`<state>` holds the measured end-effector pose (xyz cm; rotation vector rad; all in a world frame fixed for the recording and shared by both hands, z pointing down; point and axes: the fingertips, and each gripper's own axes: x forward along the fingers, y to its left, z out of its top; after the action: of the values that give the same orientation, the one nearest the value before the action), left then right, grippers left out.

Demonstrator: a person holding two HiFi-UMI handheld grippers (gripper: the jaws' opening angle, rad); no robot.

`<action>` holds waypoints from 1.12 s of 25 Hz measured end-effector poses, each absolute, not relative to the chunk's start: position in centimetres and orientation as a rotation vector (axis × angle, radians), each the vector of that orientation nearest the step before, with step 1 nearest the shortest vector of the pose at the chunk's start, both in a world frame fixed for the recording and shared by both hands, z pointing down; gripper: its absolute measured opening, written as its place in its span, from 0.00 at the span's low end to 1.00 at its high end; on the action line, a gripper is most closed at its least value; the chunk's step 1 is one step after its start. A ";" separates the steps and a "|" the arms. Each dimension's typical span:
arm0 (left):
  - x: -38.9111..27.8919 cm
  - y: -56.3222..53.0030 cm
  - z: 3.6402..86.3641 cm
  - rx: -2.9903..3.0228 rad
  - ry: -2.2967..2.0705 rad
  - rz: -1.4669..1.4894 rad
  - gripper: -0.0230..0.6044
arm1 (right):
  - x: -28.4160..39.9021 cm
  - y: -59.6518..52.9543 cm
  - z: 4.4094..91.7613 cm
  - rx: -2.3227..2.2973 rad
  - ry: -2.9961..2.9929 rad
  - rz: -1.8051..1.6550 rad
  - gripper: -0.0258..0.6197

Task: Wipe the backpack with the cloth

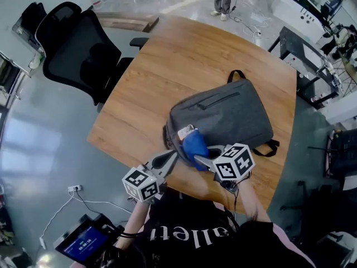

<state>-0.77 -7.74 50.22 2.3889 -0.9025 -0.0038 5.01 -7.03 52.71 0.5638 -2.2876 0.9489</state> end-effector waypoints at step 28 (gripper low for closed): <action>0.4 -7.6 49.2 2.405 -0.855 -0.034 0.04 | 24.5 -11.0 52.5 0.935 -2.139 0.838 0.17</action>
<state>0.35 -7.60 49.22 2.4055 -0.8545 -0.0343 24.51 -11.00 52.48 0.9354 -2.1387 0.8376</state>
